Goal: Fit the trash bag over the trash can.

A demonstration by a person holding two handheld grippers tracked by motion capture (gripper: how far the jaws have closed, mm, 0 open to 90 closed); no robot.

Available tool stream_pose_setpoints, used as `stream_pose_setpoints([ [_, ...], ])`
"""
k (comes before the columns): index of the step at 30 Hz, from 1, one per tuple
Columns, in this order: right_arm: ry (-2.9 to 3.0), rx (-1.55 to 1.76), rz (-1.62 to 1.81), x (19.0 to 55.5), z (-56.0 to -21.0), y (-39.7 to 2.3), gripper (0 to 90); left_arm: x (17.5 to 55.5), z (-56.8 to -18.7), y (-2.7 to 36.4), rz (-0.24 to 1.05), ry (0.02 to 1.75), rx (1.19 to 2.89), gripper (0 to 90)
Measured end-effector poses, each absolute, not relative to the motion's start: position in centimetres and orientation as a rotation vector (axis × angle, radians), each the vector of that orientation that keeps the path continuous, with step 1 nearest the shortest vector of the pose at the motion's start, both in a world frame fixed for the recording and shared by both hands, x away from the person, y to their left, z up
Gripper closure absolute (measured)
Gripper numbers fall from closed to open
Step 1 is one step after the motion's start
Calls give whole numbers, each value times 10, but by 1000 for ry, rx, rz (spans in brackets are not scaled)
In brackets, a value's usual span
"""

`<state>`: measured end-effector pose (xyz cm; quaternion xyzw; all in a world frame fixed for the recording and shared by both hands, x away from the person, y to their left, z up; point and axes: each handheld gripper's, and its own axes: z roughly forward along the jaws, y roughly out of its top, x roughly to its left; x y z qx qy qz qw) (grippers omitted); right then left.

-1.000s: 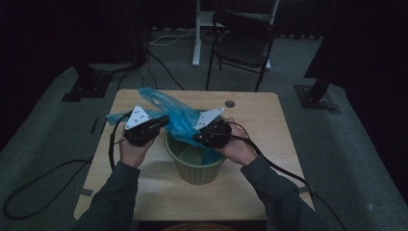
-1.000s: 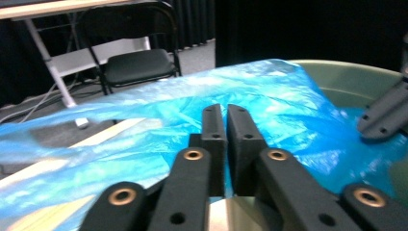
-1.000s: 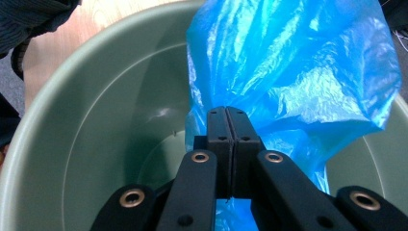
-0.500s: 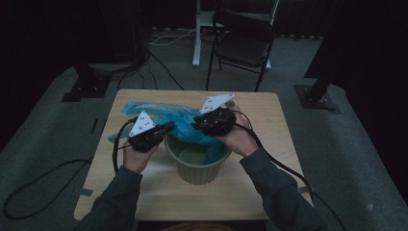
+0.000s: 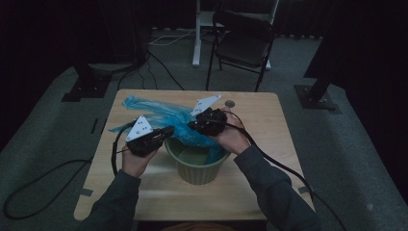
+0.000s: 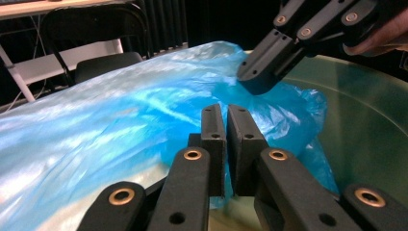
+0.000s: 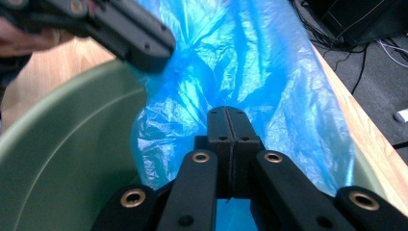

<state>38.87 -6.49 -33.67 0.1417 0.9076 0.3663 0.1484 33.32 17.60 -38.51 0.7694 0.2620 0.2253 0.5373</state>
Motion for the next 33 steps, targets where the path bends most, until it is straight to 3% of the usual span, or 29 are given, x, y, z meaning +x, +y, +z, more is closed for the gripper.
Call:
stream_pose_setpoints([
  [17, 2591, 384, 1073, 374, -339, -77, 900, 339, -366, 200, 608, 720, 1760, 736],
  [26, 2583, 387, 1074, 374, -338, -77, 900, 350, -375, 193, 502, 731, 1818, 540],
  [28, 2581, 383, 1074, 374, -339, -77, 900, 352, -377, 190, 498, 751, 1837, 541],
  [33, 2572, 370, 1055, 369, -337, -79, 900, 353, -382, 187, 532, 782, 1857, 761],
])
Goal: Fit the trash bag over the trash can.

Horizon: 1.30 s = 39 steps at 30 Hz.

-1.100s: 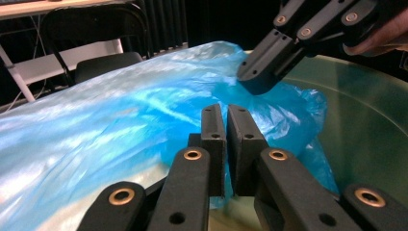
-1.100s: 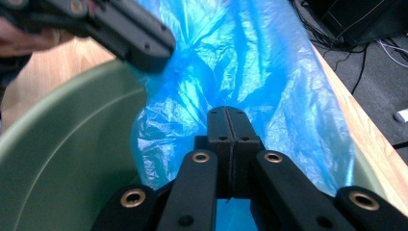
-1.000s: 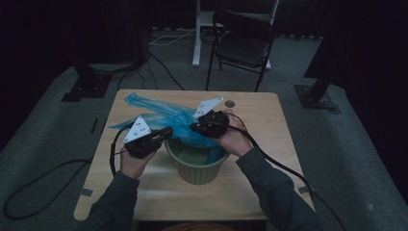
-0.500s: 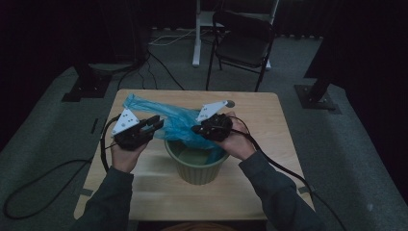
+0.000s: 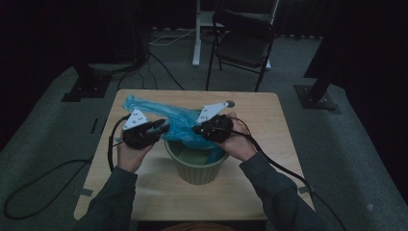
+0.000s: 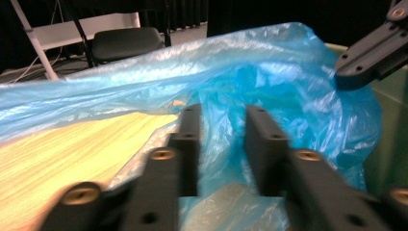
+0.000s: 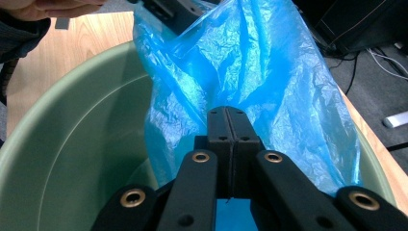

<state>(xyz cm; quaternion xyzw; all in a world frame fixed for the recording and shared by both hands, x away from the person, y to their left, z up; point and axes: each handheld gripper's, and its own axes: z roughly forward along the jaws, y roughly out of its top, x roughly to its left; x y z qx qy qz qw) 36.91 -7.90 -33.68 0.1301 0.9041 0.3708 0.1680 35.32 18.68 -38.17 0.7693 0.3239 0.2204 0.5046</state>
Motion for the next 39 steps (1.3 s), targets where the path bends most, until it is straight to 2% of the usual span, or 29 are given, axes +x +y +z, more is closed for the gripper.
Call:
stream_pose_setpoints([
  [3, 2561, 365, 1034, 368, -336, -82, 900, 352, -380, 190, 551, 795, 1840, 861],
  [6, 2552, 387, 1022, 370, -338, -88, 900, 352, -379, 197, 551, 832, 1810, 884],
  [32, 2552, 567, 1054, 375, -350, -144, 899, 361, -384, 222, 561, 954, 1759, 888],
  [37, 2551, 528, 1116, 370, -342, -144, 771, 359, -382, 216, 571, 924, 1767, 887],
  [39, 2549, 513, 1131, 369, -340, -144, 749, 359, -381, 215, 578, 918, 1772, 887],
])
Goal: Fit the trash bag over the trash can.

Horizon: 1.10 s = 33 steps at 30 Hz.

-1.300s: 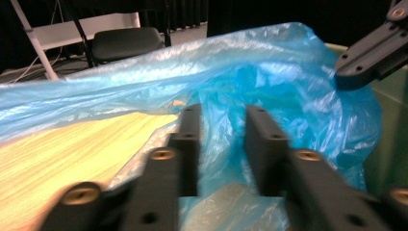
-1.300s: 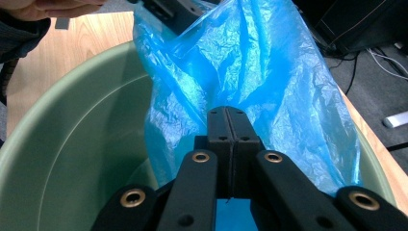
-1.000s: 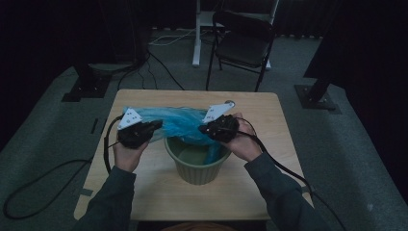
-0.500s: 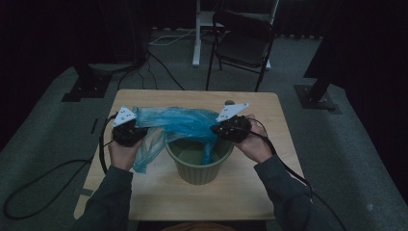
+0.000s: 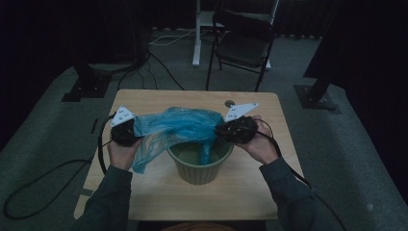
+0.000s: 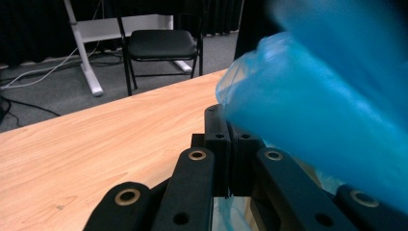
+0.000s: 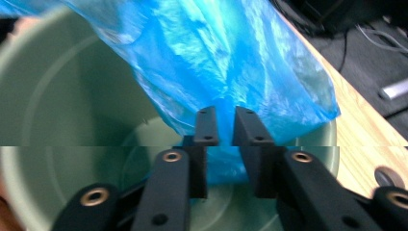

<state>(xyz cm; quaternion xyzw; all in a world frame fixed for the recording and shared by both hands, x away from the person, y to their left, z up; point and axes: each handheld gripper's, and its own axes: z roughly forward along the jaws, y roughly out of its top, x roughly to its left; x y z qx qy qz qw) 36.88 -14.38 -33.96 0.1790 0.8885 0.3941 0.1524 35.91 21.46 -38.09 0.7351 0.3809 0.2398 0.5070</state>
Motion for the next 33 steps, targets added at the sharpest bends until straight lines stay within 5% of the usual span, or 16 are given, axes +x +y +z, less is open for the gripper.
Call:
stream_pose_setpoints([
  [11, 2507, 466, 1202, 362, -317, -143, 611, 359, -381, 213, 576, 911, 1772, 885],
  [33, 2543, 386, 1218, 384, -302, -80, 677, 360, -382, 203, 563, 873, 1786, 883],
])
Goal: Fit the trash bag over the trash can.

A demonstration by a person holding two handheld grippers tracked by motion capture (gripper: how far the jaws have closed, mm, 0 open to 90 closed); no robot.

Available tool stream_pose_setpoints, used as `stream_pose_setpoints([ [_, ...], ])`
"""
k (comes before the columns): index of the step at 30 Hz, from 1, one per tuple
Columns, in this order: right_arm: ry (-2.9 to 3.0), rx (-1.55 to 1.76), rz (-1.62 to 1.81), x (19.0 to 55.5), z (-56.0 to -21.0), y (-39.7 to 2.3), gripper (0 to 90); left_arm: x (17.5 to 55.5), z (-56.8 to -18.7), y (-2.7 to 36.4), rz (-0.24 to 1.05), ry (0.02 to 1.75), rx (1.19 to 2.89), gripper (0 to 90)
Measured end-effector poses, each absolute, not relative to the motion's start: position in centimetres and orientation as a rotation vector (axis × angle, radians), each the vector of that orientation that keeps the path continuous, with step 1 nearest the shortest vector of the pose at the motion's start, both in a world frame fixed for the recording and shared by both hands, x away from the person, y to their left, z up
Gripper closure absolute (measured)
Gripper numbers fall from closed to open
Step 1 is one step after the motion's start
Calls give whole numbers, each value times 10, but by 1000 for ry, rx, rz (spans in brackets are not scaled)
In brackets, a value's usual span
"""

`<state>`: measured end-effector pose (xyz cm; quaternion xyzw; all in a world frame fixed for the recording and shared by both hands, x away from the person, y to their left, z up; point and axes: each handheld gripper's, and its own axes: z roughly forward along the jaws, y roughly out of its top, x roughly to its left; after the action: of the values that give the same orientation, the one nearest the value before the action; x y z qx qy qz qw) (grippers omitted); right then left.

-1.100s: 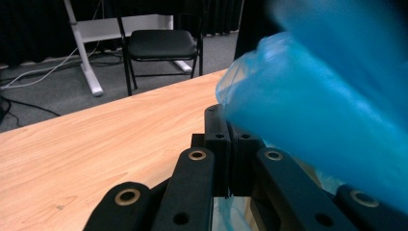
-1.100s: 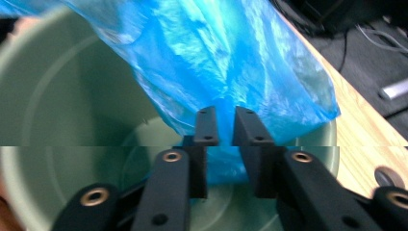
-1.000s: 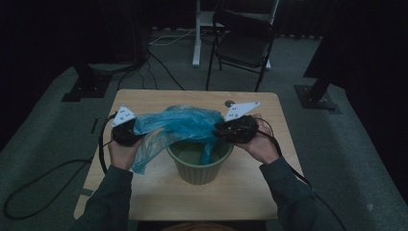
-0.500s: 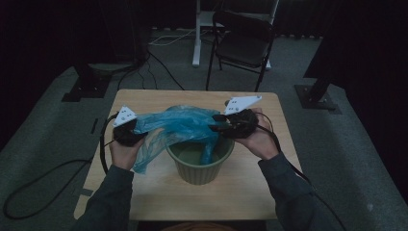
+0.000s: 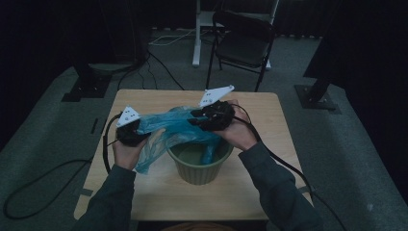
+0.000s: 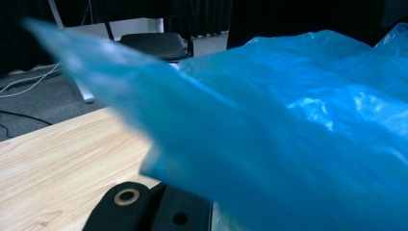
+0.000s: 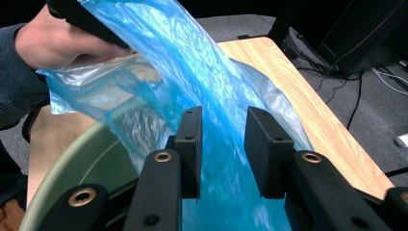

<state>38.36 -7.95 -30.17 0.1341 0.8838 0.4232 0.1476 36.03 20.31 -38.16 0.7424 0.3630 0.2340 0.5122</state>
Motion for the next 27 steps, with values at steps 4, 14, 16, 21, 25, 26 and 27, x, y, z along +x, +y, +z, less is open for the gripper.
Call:
stream_pose_setpoints([
  [4, 2561, 382, 1200, 387, -302, -71, 671, 360, -382, 201, 560, 861, 1789, 883],
  [14, 2526, 528, 1058, 405, -309, -68, 900, 360, -383, 202, 559, 863, 1791, 884],
  [16, 2511, 552, 1057, 407, -308, -70, 900, 360, -383, 203, 561, 865, 1787, 884],
  [21, 2453, 662, 1054, 414, -306, -86, 900, 360, -385, 208, 559, 879, 1783, 884],
  [25, 2429, 751, 1043, 421, -313, -103, 900, 360, -386, 213, 557, 892, 1776, 884],
  [26, 2423, 769, 1036, 422, -314, -106, 900, 360, -386, 214, 557, 896, 1774, 884],
  [27, 2416, 782, 1031, 423, -316, -110, 900, 360, -386, 214, 557, 899, 1771, 884],
])
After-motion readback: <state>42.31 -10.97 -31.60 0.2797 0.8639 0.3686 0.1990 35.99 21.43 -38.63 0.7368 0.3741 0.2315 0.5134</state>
